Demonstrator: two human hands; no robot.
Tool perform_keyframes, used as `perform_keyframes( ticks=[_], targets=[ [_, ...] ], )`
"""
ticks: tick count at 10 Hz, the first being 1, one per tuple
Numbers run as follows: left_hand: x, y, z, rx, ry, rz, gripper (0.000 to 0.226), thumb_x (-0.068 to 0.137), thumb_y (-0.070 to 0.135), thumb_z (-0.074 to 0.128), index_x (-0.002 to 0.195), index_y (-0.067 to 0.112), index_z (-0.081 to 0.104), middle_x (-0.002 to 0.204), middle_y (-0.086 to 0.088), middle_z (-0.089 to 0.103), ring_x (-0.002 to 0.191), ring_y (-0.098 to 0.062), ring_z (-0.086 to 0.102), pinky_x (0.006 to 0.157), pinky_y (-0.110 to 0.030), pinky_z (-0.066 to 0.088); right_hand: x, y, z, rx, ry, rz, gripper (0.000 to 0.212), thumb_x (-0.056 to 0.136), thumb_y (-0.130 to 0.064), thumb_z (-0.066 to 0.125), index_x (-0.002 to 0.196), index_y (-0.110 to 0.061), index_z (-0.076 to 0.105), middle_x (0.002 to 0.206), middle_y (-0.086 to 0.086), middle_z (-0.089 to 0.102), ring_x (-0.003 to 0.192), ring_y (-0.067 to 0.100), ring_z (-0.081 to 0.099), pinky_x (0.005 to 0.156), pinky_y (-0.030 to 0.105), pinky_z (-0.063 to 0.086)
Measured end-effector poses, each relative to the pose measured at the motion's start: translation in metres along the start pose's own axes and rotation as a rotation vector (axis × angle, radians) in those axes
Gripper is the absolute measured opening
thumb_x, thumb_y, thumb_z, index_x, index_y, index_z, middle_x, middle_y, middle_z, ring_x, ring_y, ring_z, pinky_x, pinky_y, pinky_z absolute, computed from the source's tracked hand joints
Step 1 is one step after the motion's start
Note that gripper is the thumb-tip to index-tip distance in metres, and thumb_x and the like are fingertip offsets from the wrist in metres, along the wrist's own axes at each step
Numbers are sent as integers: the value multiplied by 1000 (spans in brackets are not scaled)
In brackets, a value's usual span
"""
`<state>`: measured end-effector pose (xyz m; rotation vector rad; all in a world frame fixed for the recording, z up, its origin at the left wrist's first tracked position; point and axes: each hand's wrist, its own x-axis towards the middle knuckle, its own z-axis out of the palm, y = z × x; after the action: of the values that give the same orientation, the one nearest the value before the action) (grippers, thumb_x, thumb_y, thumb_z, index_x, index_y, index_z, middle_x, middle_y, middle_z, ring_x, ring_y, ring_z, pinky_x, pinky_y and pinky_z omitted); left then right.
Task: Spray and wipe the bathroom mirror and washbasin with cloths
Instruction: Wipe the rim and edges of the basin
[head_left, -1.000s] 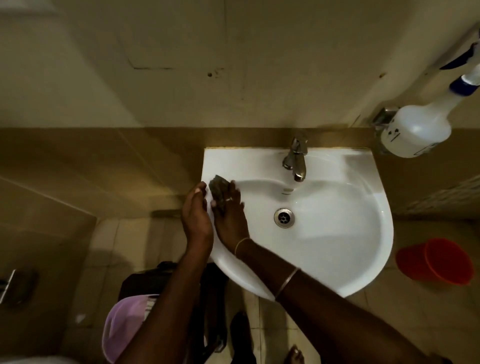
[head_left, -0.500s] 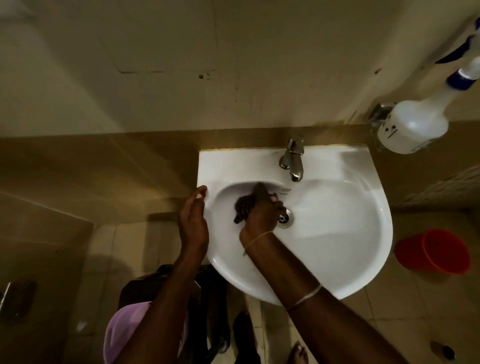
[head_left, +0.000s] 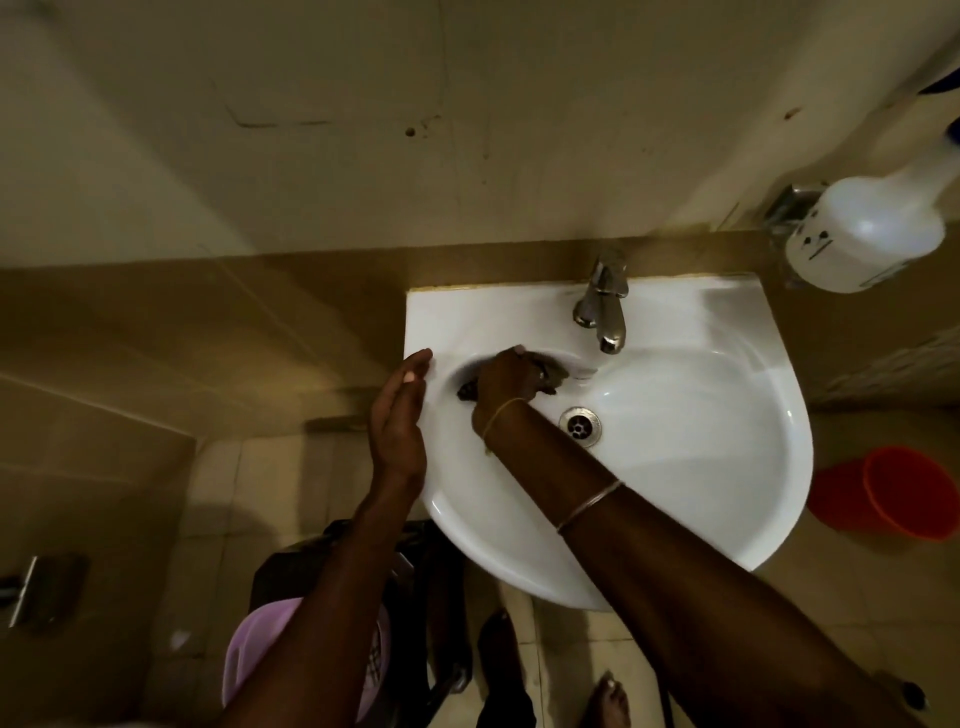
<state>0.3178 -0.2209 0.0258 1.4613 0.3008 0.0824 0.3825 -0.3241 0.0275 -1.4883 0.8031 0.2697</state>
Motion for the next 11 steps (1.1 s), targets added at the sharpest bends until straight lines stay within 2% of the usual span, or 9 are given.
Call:
perform_keyframes(
  ticks=[1, 2, 4, 5, 6, 7, 8, 9, 11],
  targets=[
    [2, -5, -6, -17, -2, -24, 40, 107, 19, 43, 138, 3, 62, 138, -6, 67, 132, -15, 60, 111, -27, 47, -6, 10, 19, 18, -58, 108, 43, 109, -6, 24, 141, 21, 36, 147, 38, 41, 138, 51, 42, 115, 53, 37],
    [2, -5, -13, -40, 42, -7, 46, 101, 24, 44, 137, 1, 62, 138, -10, 67, 133, -21, 59, 112, -30, 46, -31, 21, 37, -434, -10, -13, 55, 110, -24, 16, 150, 11, 30, 155, 29, 37, 146, 43, 35, 122, 47, 26],
    [-3, -4, -32, -250, 60, -130, 40, 109, 10, 34, 142, -2, 54, 141, -18, 63, 137, -29, 57, 118, -38, 42, -74, 82, 28, -787, -210, -329, 82, 105, -39, 37, 160, -6, -14, 169, 22, -12, 156, 38, -12, 123, 51, -13],
    [-6, 1, -32, -201, -15, -102, 41, 109, 6, 31, 143, -6, 51, 138, -14, 66, 133, -25, 61, 116, -37, 44, -78, 91, 24, -751, -237, -364, 89, 95, -64, 23, 162, -18, -14, 171, 11, -15, 157, 31, -16, 126, 51, -12],
    [-8, 4, -27, -126, -55, -54, 41, 108, 1, 31, 143, -9, 50, 119, 9, 76, 119, -7, 68, 100, -20, 51, -63, 68, 41, -553, -176, -207, 107, 79, -84, 0, 164, -19, -4, 172, 6, -9, 158, 22, -12, 127, 52, -7],
    [-10, 6, -22, -114, -63, -42, 41, 108, 1, 31, 143, -10, 48, 109, 14, 78, 112, -1, 69, 94, -14, 50, -48, 53, 50, -454, -72, -169, 90, 97, -71, 10, 163, -13, -5, 171, 11, -10, 158, 25, -12, 126, 51, -10],
    [-11, 1, -25, -144, -57, -79, 41, 108, 4, 33, 142, -8, 52, 128, -8, 72, 124, -14, 66, 106, -24, 49, -60, 68, 43, -616, -51, -285, 72, 108, -47, 20, 162, -11, -10, 170, 16, -13, 157, 31, -14, 125, 51, -14],
    [-18, -4, -28, -182, -53, -124, 42, 108, 11, 35, 143, -6, 51, 142, -21, 61, 135, -28, 58, 116, -36, 45, -79, 96, 21, -772, -188, -441, 67, 109, -41, 22, 163, -13, -5, 171, 15, -3, 159, 32, -5, 127, 51, -6],
    [-47, -8, -13, 22, -59, -111, 36, 106, 12, 43, 137, 5, 58, 137, -13, 65, 134, -21, 59, 118, -35, 42, -115, 114, -44, -967, -313, -615, 67, 105, -44, 30, 164, -27, 4, 171, 7, 9, 157, 30, 6, 128, 52, 12]
  ],
)
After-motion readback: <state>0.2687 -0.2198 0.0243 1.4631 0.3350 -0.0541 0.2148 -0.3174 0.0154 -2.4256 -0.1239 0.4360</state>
